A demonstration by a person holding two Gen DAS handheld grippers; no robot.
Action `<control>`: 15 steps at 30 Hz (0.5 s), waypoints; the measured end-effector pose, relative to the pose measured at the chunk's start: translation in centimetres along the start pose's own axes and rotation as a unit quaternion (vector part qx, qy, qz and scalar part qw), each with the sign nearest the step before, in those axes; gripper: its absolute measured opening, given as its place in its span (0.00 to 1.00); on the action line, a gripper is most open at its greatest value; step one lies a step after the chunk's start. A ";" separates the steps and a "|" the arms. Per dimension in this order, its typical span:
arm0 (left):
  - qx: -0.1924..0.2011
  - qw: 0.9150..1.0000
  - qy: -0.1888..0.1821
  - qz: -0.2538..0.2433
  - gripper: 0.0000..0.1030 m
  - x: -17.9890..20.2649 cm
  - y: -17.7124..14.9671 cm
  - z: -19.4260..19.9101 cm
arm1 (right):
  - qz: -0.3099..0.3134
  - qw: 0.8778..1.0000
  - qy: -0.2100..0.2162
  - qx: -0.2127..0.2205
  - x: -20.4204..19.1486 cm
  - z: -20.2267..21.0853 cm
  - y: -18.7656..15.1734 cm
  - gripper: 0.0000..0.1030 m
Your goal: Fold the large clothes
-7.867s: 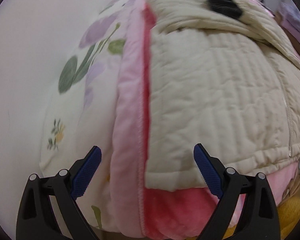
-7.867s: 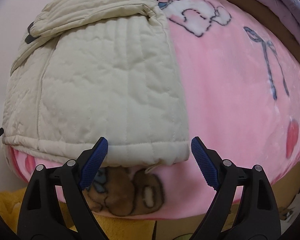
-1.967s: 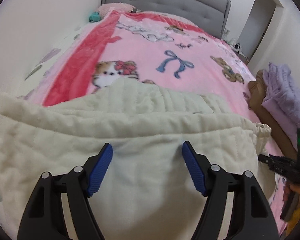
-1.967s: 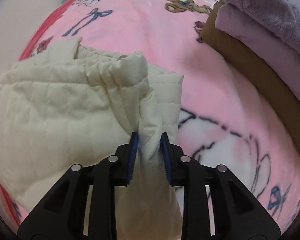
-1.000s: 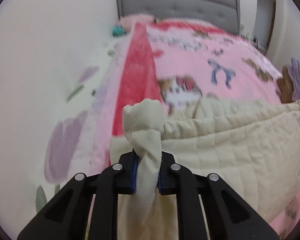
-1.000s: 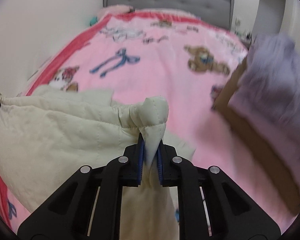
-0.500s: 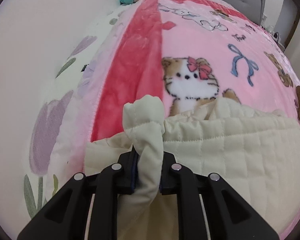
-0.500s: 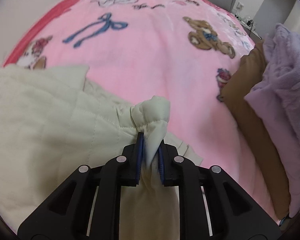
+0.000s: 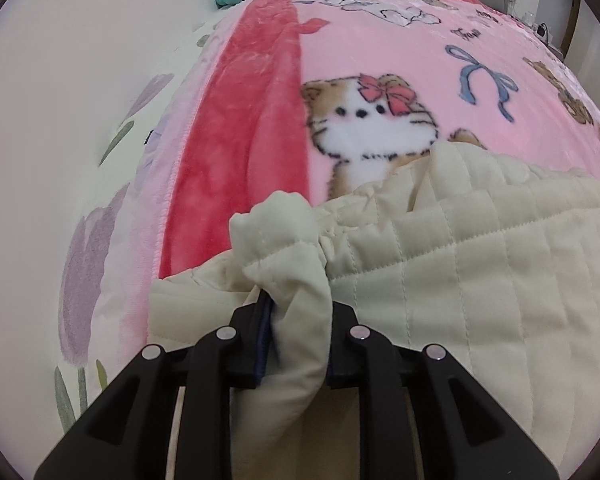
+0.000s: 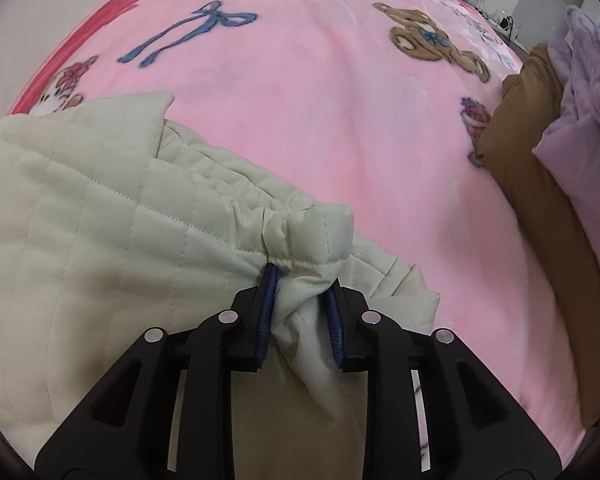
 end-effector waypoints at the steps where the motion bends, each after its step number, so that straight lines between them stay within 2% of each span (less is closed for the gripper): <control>1: 0.002 1.000 0.001 -0.001 0.20 0.1 -0.1 -0.1 | -0.003 1.000 0.000 0.003 0.0 0.0 -0.1 0.22; 4: 0.008 1.000 0.003 0.001 0.21 0.0 -0.2 -0.1 | 0.004 1.000 -0.007 0.005 -0.2 0.0 -0.1 0.23; 7: 0.020 1.000 0.009 -0.001 0.27 0.0 -0.2 0.5 | -0.002 1.000 -0.004 0.009 0.0 0.4 0.0 0.32; 9: 0.032 0.999 0.010 -0.002 0.37 -0.3 -0.1 1.3 | -0.031 0.999 -0.011 0.004 0.9 1.2 0.2 0.60; 10: 0.041 0.999 0.009 -0.005 0.41 -0.5 0.0 2.2 | -0.055 0.998 0.007 0.007 1.6 2.1 0.4 0.62; 12: 0.070 0.997 0.002 -0.010 0.53 -1.2 -0.1 4.4 | -0.085 0.994 0.050 0.054 2.3 4.6 0.6 0.62; 13: 0.084 0.996 0.000 -0.009 0.56 -1.4 -0.2 5.5 | -0.095 0.990 0.058 0.083 2.6 6.1 0.5 0.63; 15: 0.129 0.992 0.001 0.000 0.71 -2.1 -0.8 8.0 | -0.097 0.983 0.055 0.143 2.4 9.6 0.1 0.70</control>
Point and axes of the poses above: each gripper's, at about its wrist camera, not at the fingertips, and z roughly against the way its jaws point, x to its right, y to its top, the point moved 3 cm from there along -z, roughly the way its jaws point, and after that the axes turned 1 degree about z, right-handed, at the moved point
